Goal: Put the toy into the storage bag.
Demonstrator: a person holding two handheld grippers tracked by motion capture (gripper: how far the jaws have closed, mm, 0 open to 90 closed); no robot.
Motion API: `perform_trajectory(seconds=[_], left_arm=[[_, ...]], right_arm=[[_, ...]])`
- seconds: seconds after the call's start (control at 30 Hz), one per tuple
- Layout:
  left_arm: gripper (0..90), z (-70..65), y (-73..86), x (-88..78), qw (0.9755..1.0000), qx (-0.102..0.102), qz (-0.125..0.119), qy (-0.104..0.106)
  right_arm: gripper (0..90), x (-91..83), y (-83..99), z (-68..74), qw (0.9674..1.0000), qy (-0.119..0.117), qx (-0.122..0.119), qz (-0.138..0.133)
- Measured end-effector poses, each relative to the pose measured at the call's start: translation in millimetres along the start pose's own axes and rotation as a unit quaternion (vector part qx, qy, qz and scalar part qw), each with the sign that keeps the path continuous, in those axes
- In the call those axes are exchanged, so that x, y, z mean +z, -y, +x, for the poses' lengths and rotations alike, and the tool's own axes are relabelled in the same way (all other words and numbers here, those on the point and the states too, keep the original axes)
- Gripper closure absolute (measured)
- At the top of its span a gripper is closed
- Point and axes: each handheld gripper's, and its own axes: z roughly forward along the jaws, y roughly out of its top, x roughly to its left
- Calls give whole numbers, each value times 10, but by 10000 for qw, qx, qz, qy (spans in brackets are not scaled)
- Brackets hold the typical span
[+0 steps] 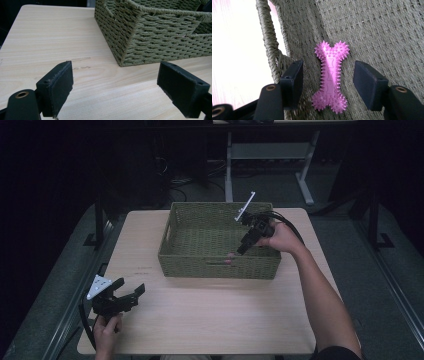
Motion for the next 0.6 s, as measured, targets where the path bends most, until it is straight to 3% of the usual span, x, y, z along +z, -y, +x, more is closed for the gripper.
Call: perform_trajectory(seconds=[0.6], left_arm=[[130, 5, 0, -9, 10000, 15, 6, -5]], right_arm=[[347, -175, 1, 125, 9997, 129, -51, -196]])
